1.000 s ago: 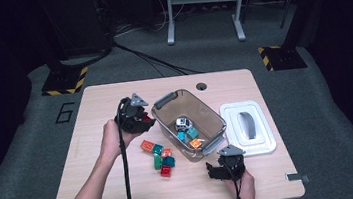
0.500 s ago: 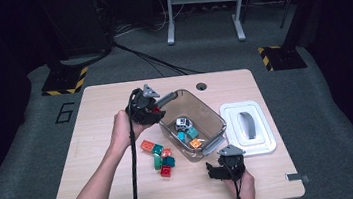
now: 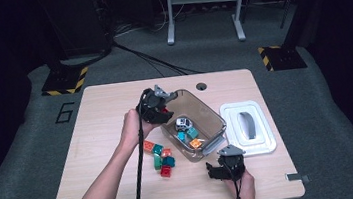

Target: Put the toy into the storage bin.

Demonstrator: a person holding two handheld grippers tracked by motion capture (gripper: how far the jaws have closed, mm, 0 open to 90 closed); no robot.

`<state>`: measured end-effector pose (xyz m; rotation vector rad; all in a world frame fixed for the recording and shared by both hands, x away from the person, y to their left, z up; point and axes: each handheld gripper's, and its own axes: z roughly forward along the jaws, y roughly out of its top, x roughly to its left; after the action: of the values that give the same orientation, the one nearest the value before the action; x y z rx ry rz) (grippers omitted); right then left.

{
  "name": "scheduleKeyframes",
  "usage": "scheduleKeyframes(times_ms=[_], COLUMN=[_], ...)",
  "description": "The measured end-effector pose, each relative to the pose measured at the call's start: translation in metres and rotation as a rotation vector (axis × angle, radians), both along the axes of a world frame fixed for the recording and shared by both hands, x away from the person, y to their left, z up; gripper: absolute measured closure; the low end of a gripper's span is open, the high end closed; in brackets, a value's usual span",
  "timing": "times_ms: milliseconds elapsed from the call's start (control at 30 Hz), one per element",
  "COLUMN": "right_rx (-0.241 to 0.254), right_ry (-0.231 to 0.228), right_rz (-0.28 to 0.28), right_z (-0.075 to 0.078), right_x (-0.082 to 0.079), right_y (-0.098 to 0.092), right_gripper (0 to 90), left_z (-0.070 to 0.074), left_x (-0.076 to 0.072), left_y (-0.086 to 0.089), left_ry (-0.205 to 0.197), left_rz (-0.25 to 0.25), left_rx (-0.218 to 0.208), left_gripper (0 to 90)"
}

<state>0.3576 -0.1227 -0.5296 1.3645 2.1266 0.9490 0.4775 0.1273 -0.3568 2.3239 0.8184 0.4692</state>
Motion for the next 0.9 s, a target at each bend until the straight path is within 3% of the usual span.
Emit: scheduleKeyframes(times_ms=[267, 367, 767, 833, 900], right_rx=[-0.005, -0.005, -0.005, -0.005, -0.005], right_ry=[0.002, 0.002, 0.002, 0.002, 0.002], right_rz=[0.011, 0.011, 0.012, 0.011, 0.012], right_z=[0.000, 0.000, 0.000, 0.000, 0.000], right_x=[0.000, 0.000, 0.000, 0.000, 0.000], right_y=[-0.001, -0.001, -0.001, -0.001, -0.001], right_gripper=[14.3, 14.3, 14.3, 14.3, 14.4], left_z=[-0.018, -0.021, -0.027, -0.027, -0.027], left_x=[0.006, 0.007, 0.008, 0.008, 0.007], left_y=[-0.006, -0.008, -0.007, -0.007, -0.005], left_ry=[0.031, 0.035, 0.049, 0.051, 0.051], left_rz=[-0.010, -0.021, -0.055, -0.055, -0.042], left_rx=[0.014, 0.034, 0.034, 0.031, 0.036], left_gripper=[58.8, 58.8, 58.5, 56.7, 49.2])
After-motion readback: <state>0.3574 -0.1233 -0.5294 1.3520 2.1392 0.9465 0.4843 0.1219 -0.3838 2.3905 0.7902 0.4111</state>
